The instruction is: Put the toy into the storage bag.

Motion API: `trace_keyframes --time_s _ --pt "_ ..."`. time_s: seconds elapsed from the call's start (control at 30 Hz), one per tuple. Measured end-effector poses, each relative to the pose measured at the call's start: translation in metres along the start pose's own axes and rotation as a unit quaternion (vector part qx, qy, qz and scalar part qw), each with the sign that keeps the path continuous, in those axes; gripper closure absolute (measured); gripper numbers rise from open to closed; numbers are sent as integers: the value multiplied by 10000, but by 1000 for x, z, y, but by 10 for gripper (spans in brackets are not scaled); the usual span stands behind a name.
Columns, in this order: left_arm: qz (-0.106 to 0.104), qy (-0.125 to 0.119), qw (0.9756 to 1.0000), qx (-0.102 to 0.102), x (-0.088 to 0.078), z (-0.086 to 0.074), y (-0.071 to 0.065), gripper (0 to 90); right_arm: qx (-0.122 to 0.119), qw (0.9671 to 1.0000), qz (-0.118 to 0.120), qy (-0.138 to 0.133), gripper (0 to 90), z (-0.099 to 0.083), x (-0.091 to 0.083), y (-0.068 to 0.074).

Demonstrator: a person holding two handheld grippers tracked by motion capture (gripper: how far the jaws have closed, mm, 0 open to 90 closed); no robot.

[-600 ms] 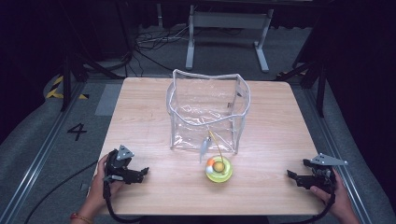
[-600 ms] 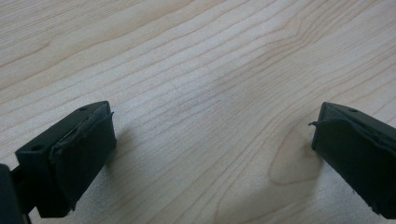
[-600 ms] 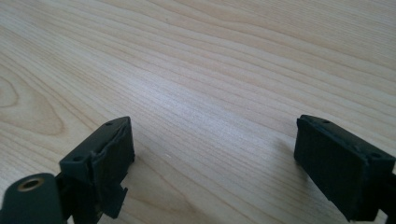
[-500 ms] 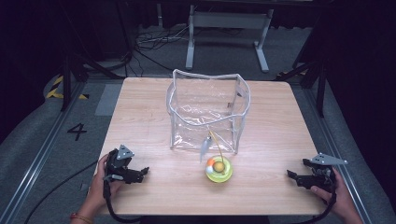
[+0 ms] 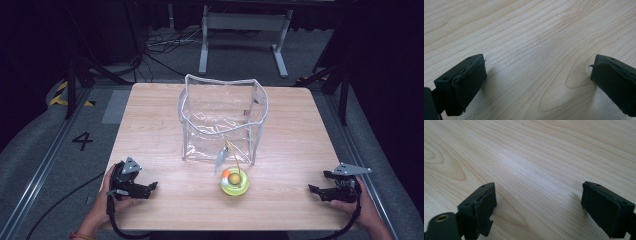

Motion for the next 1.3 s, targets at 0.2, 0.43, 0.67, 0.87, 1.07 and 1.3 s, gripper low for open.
trace_keyframes --time_s 0.2,0.43,0.67,0.87,1.07,1.3 --pt "14 -4 10000 12 0 0 0 6 -29 9999 95 121 210 -1 -5 -4" --pt "13 1 10000 -51 0 -1 0 6 -144 9996 191 120 233 9 -17 2" --pt "12 2 10000 -51 0 -1 0 6 -546 9982 156 193 247 31 -32 22" --pt "8 -3 10000 -53 0 -1 -1 5 -1034 9939 218 307 258 52 -38 48" --pt "12 1 10000 -51 0 -1 0 5 -1373 9892 303 408 266 71 -41 68" --pt "10 2 10000 -52 0 -1 -1 5 -1601 9852 348 510 278 87 -45 88"
Point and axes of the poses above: each handheld gripper's, and its own axes: x roughly forward along the jaws, z roughly out of its top, y roughly to its left, the point moved 7 cm from there along x, roughly forward along the jaws, and after that the axes turned 14 degrees about y, right-handed, at the moved point
